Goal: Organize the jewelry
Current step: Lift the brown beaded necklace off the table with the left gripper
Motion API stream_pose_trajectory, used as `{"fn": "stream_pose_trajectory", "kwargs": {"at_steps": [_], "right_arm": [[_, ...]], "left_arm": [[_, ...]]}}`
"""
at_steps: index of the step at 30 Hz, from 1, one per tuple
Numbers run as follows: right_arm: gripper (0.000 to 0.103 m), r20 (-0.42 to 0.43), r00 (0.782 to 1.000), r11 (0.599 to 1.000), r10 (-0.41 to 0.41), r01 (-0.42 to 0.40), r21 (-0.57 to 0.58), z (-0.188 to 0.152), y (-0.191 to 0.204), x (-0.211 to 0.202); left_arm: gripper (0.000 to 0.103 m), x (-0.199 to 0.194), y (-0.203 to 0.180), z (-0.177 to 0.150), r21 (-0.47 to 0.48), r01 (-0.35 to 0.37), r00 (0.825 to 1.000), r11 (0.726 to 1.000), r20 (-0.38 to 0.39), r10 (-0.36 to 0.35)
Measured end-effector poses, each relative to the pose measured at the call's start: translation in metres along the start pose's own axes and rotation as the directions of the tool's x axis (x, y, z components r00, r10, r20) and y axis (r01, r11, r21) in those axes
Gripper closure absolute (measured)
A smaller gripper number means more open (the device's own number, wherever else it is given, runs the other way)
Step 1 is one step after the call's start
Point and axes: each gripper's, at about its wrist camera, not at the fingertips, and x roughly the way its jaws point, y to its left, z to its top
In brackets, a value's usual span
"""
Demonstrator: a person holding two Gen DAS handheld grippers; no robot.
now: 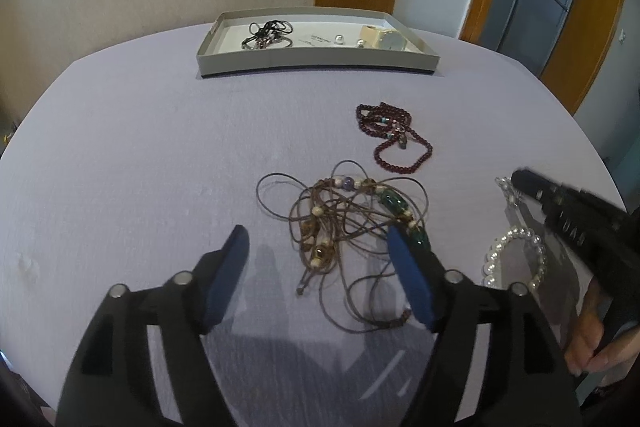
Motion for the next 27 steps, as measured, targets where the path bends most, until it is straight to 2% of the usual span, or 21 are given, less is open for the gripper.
{"fn": "stream_pose_trajectory", "kwargs": {"at_steps": [7,9,10,12,14,20,27], "right_arm": [[0.097,0.043,0.999,0.999,0.02,-0.021,0.028,0.014,-0.008,-0.013],[0.097,0.054,0.998,0.999,0.034,-0.036,0.035,0.017,-0.01,-0.017],[0.097,0.057,0.998,0.998,0.04,-0.042,0.038,0.018,-0.01,-0.019],[0.097,0.063,0.997,0.997,0.054,-0.057,0.048,0.022,-0.011,-0.021],[0.097,0.069,0.996,0.997,0.059,-0.063,0.05,0.025,-0.011,-0.022],[0.097,0.087,0.993,0.995,0.081,-0.085,0.052,0.034,-0.008,-0.028],[0.097,0.119,0.988,0.994,0.093,-0.099,0.044,0.047,-0.004,-0.037]], "left_arm": [[0.031,0.014,-0.016,-0.003,0.035,-0.017,0.999,0.999,-0.03,0.018],[0.034,0.016,-0.018,-0.002,0.039,-0.023,0.999,0.999,-0.029,0.024],[0.04,0.016,-0.02,-0.001,0.042,-0.021,0.999,0.999,-0.027,0.022],[0.061,0.017,-0.024,0.001,0.052,-0.045,0.999,0.998,-0.023,0.047],[0.09,0.017,-0.026,0.002,0.057,-0.029,0.999,0.998,-0.019,0.031],[0.093,0.014,-0.016,0.006,0.024,0.034,0.999,0.999,-0.028,-0.033],[0.093,-0.01,0.001,0.03,0.02,0.057,0.997,0.998,0.043,-0.058]]}}
